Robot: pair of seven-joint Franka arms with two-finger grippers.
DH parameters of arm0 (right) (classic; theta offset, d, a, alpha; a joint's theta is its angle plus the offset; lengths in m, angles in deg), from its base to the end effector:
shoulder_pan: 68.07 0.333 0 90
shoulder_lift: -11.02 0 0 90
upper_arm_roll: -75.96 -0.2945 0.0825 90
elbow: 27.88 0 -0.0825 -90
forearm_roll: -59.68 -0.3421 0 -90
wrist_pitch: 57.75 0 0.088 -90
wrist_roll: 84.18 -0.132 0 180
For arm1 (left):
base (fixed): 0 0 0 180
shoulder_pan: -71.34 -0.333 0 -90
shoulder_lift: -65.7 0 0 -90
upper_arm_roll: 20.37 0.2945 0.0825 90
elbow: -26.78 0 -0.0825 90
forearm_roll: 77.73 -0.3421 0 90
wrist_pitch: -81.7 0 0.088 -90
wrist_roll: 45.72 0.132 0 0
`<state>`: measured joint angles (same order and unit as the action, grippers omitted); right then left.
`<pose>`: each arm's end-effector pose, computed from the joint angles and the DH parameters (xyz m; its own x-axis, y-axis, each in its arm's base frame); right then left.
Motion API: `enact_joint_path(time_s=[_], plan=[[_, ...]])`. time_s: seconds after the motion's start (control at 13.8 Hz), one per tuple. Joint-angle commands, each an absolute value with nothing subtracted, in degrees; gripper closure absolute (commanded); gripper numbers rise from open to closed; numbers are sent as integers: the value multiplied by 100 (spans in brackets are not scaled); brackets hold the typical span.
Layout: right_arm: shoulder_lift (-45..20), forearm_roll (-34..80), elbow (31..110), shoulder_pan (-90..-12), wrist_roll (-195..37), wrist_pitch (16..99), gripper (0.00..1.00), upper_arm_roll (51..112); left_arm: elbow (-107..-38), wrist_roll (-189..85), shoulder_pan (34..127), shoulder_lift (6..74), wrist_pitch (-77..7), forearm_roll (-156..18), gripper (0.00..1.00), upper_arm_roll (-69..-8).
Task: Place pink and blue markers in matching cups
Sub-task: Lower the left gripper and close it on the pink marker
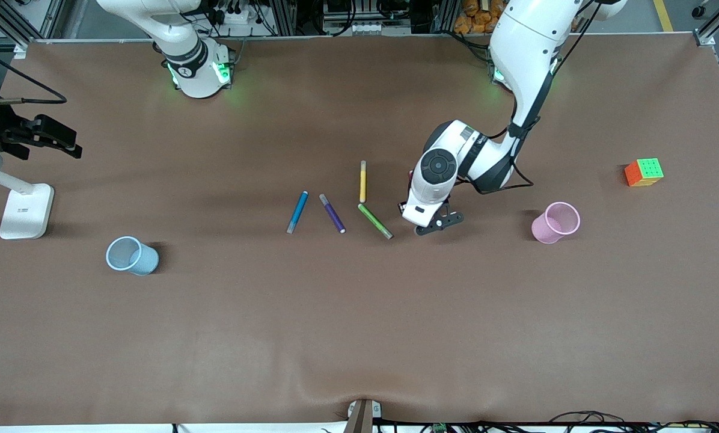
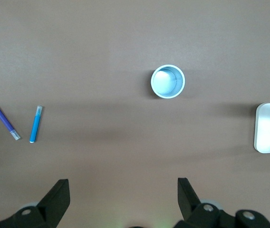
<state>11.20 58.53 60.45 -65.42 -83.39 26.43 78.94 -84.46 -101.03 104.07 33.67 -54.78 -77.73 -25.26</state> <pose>0.4995 -0.0001 0.5835 0.9976 0.0101 -0.0689 0.0086 -0.9997 -0.0212 0.4507 -0.3472 0.1737 0.9433 0.3154 -0.1035 0.3094 -0.9483 -0.0700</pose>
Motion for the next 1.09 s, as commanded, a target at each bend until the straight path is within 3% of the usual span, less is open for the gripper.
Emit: enact_joint_path(time_s=[0.0, 0.07, 0.43, 1.01], plan=[[1146, 5880, 6080, -6508, -8348, 2672, 0, 7904, -8660, -10268, 10386, 3547, -5576, -7896, 67, -2530], [1146, 5880, 6080, -6508, -8357, 2672, 0, 7904, -8660, -10268, 10394, 3538, -5576, -7896, 68, -2530], [1146, 5880, 6080, -6508, -8357, 2680, 0, 7904, -8643, -10242, 10368, 3590, -5558, -7896, 100, -2530], [857, 5845, 6080, -6193, -8357, 2680, 0, 7895, -8449, -9012, 9666, 4582, -4444, -8080, 100, -2503]])
